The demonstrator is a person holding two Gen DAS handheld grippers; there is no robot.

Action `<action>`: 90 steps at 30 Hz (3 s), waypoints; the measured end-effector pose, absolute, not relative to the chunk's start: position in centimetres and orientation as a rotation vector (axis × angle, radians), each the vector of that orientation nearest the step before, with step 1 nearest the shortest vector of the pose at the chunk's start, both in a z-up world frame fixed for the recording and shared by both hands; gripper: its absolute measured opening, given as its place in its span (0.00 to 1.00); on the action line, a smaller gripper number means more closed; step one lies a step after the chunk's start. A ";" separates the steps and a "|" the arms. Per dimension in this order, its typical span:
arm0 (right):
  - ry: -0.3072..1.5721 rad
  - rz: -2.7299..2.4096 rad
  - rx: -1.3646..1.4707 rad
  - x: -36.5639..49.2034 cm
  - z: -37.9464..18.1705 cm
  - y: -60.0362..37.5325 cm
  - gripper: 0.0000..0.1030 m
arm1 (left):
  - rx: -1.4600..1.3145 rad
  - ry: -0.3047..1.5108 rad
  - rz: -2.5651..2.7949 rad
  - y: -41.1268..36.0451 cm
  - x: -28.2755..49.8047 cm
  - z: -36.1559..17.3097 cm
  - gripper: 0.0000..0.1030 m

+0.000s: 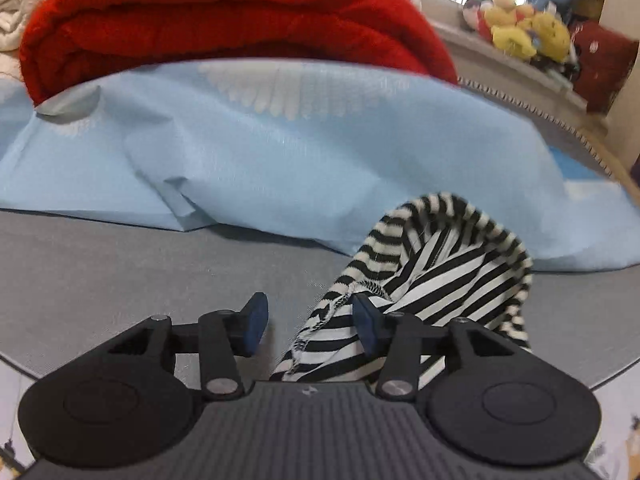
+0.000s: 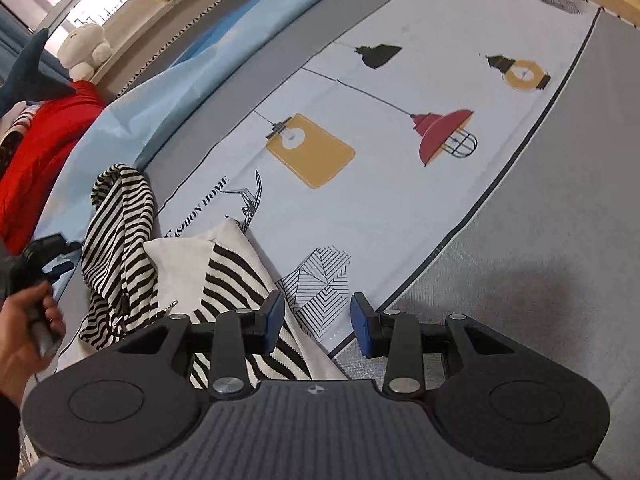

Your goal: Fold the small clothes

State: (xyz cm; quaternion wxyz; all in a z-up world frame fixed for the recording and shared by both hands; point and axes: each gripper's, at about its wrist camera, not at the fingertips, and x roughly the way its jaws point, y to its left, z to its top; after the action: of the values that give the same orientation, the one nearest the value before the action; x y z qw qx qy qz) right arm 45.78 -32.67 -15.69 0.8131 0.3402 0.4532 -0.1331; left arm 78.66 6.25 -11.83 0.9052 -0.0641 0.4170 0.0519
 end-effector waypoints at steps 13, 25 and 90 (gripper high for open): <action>0.956 -0.234 0.728 45.7 -14.5 -31.4 0.38 | -0.015 0.621 -0.132 5.3 59.0 -1.8 0.02; 0.932 -0.186 0.748 44.2 -13.6 -29.6 0.38 | -0.153 0.829 -0.168 8.6 31.3 -3.3 0.19; 1.294 0.003 0.664 46.0 -20.6 -18.3 0.51 | -0.669 1.234 -0.008 10.7 41.0 -12.7 0.03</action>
State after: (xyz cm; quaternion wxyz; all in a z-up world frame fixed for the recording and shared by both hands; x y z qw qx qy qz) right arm 45.97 -18.27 -20.62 0.7472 0.3033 0.5913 0.0014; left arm 40.98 10.65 -12.73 0.7635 -0.3078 0.5677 -0.0035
